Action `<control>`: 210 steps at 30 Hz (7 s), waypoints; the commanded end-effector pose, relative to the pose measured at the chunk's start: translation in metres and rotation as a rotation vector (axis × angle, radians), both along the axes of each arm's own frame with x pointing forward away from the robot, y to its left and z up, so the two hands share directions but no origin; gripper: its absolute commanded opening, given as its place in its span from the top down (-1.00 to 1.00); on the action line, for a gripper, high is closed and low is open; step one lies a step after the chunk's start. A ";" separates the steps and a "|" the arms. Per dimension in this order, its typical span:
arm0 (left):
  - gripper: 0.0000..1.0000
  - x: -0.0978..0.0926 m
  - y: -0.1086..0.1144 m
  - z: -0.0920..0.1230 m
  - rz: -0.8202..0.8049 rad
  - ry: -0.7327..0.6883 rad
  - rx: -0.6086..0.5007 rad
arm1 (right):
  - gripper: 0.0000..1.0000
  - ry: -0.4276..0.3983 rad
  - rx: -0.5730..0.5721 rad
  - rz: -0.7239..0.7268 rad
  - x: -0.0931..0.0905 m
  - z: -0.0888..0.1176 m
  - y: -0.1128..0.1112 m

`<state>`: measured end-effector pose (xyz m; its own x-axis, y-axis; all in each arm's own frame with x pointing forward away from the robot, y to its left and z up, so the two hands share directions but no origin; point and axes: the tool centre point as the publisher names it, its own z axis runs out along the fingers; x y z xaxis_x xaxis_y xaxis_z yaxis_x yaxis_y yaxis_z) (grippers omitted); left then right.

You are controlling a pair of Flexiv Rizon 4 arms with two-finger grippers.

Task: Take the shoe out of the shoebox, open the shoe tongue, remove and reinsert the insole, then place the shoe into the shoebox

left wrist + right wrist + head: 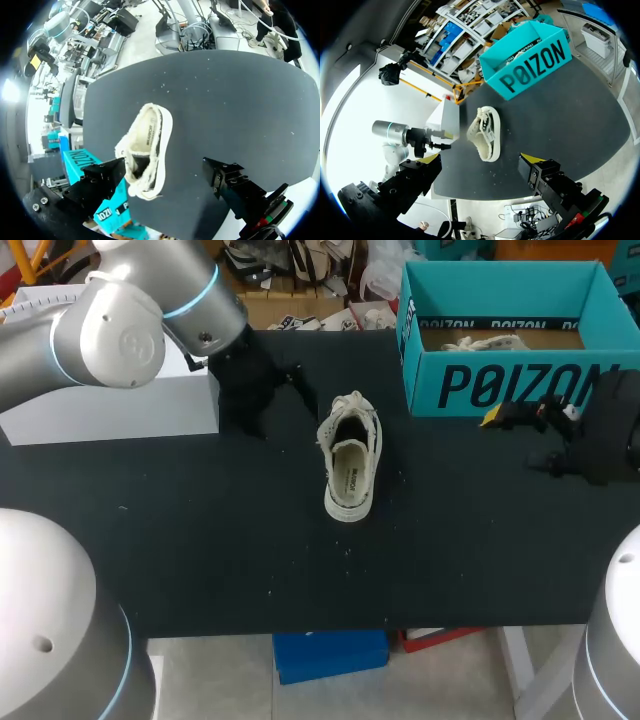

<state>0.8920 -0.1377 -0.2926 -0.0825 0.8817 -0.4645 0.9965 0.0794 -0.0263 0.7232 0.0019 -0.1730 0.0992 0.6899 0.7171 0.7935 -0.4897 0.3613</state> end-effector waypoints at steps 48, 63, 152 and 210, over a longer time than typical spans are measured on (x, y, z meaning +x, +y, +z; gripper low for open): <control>-1.00 -0.055 0.066 0.134 0.450 0.451 0.068 | -1.00 0.002 -0.002 -0.002 0.001 0.000 0.001; -1.00 -0.040 0.105 0.083 0.681 0.746 -0.206 | -1.00 0.002 -0.002 -0.002 0.001 0.000 0.001; -1.00 -0.038 0.135 0.045 0.944 0.772 -0.353 | -0.36 0.349 -0.934 0.555 0.162 -0.131 0.145; -1.00 -0.038 0.135 0.045 0.944 0.772 -0.353 | 1.00 0.329 -0.792 0.619 0.186 -0.182 0.129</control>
